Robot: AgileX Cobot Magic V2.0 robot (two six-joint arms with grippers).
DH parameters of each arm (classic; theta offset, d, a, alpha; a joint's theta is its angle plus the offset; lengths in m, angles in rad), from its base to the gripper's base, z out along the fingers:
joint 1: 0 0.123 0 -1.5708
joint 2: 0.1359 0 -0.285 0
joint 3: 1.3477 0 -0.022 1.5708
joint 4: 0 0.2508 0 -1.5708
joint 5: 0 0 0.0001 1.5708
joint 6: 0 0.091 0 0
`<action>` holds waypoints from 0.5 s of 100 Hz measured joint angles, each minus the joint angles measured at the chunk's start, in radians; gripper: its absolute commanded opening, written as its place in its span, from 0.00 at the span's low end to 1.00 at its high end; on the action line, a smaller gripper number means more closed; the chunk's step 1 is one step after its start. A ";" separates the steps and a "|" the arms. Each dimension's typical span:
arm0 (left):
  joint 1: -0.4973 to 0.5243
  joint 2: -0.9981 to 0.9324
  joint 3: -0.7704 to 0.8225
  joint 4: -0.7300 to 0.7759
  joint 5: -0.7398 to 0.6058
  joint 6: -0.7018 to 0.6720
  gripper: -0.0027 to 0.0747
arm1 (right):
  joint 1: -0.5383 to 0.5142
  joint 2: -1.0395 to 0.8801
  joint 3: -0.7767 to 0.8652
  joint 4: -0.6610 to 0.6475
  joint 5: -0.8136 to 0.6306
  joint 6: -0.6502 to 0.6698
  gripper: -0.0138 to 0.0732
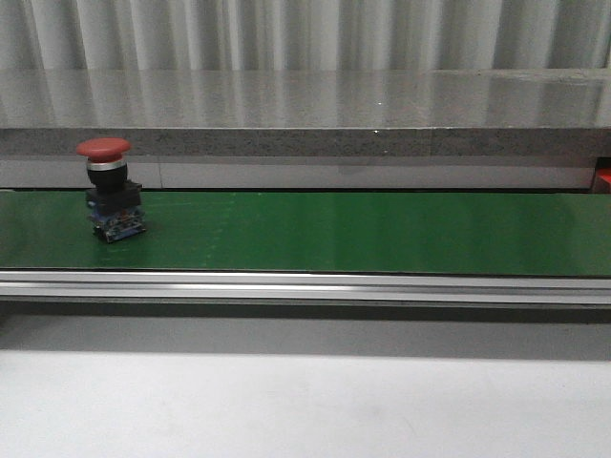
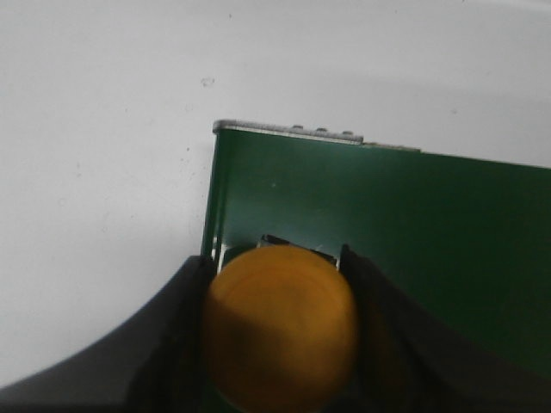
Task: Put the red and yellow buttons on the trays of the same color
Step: 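Move the left gripper over a yellow button on the panel and grasp it, then set the yellow button on the belt and open the left gripper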
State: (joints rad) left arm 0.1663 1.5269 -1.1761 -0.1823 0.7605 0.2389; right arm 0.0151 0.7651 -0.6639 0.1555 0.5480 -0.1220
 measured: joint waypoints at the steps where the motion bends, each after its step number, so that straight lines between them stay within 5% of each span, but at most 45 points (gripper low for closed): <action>1: -0.003 0.000 0.009 0.002 -0.004 0.000 0.01 | 0.000 0.000 0.000 0.000 0.000 0.000 0.08; 50: -0.009 0.008 0.102 0.033 -0.115 0.000 0.02 | 0.000 0.000 0.000 0.000 0.000 0.000 0.08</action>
State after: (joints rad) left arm 0.1576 1.5354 -1.0737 -0.1494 0.6457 0.2389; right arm 0.0151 0.7651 -0.6639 0.1555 0.5480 -0.1220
